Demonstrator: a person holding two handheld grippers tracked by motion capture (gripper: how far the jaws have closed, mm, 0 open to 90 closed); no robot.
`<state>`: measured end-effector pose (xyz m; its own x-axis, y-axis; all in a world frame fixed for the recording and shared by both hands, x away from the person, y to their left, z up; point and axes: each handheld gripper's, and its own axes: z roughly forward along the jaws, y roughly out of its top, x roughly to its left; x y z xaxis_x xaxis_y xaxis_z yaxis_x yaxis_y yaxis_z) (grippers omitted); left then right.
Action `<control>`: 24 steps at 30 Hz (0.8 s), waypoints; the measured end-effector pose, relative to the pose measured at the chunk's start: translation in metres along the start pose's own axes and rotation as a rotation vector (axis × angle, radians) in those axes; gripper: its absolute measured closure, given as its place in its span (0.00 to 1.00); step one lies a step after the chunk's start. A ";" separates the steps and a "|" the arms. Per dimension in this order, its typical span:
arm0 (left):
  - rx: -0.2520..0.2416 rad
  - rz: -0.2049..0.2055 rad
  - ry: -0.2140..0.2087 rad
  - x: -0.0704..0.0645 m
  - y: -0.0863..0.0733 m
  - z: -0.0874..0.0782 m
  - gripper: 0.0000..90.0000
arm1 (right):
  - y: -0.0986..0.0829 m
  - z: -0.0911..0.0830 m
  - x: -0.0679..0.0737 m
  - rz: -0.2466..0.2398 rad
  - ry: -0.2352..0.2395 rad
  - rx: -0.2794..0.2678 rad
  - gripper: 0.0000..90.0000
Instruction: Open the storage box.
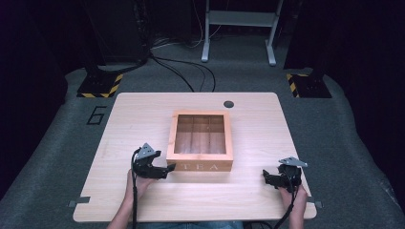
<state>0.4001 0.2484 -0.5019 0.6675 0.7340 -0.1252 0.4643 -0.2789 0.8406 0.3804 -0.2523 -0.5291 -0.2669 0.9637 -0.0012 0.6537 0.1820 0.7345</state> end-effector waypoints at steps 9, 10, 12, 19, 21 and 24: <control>0.120 -0.011 0.076 0.007 -0.031 -0.020 0.00 | 0.000 0.000 0.000 -0.004 0.000 -0.001 0.09; 0.123 -0.016 0.089 0.006 -0.034 -0.022 0.00 | 0.000 0.000 0.000 -0.003 -0.001 -0.001 0.09; 0.161 0.005 0.116 0.007 -0.041 -0.028 0.00 | 0.000 0.000 0.000 -0.004 0.000 -0.002 0.09; 0.208 0.042 0.167 0.005 -0.056 -0.035 0.00 | 0.000 0.000 0.000 -0.004 0.000 -0.001 0.09; 0.206 0.044 0.171 0.006 -0.056 -0.035 0.00 | 0.000 0.000 0.000 -0.003 -0.001 -0.001 0.09; 0.213 0.045 0.173 0.007 -0.056 -0.036 0.00 | 0.000 0.000 0.000 -0.004 -0.001 -0.001 0.09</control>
<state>0.3581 0.2913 -0.5308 0.5892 0.8078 0.0174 0.5606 -0.4242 0.7112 0.3804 -0.2524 -0.5292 -0.2686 0.9632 -0.0044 0.6518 0.1851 0.7355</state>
